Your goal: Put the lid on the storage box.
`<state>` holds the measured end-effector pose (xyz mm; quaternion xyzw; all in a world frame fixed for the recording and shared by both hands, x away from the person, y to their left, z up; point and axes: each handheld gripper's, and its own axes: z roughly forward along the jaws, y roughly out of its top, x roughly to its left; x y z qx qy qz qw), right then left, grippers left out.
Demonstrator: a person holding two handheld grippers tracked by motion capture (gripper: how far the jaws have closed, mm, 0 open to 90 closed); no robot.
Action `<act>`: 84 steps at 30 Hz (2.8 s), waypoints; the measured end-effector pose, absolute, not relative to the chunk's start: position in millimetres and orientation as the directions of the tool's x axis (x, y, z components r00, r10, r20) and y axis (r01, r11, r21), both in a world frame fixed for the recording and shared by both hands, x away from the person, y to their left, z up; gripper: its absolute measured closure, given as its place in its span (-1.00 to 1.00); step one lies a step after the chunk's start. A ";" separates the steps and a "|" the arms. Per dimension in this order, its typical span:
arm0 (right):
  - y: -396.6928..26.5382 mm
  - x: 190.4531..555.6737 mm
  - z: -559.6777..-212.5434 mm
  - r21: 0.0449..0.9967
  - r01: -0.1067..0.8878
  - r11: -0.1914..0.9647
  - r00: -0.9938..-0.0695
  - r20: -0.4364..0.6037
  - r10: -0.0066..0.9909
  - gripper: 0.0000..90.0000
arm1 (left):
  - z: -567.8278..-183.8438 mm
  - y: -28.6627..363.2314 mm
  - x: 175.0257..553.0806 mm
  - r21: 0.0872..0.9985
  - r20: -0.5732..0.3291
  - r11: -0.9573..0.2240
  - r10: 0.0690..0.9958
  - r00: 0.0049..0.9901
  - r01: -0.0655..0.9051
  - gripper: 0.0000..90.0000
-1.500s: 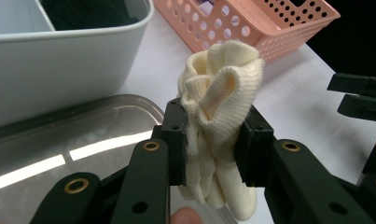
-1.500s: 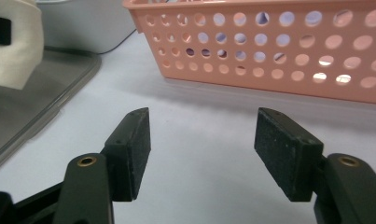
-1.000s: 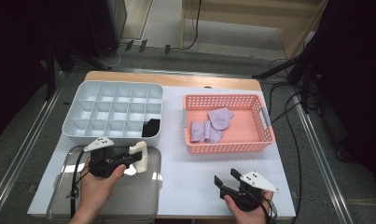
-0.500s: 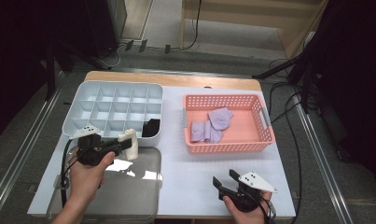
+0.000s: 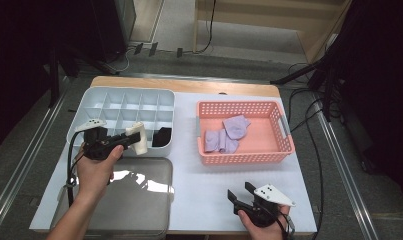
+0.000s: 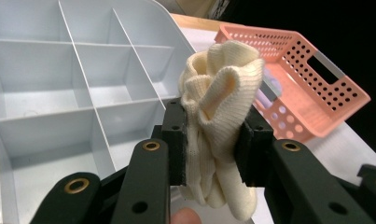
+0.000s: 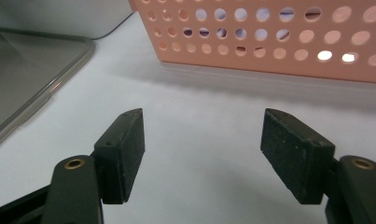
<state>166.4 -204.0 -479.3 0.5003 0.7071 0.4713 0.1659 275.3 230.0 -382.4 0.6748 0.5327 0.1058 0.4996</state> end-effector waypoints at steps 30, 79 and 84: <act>-200.0 166.8 -483.0 0.819 0.569 0.069 -0.448 0.238 0.862 -0.28 | -419.7 220.0 309.8 0.752 -0.294 0.015 0.902 0.316 0.659 0.10; -183.3 191.2 -443.1 0.873 0.486 0.045 -0.456 0.209 0.865 -0.17 | -430.3 231.1 208.0 0.863 -0.277 0.003 0.839 0.468 0.506 -0.94; -178.6 198.6 -439.0 0.874 0.483 0.055 -0.463 0.201 0.863 -0.13 | -444.4 231.0 199.8 0.860 -0.267 -0.010 0.844 0.466 0.510 -0.94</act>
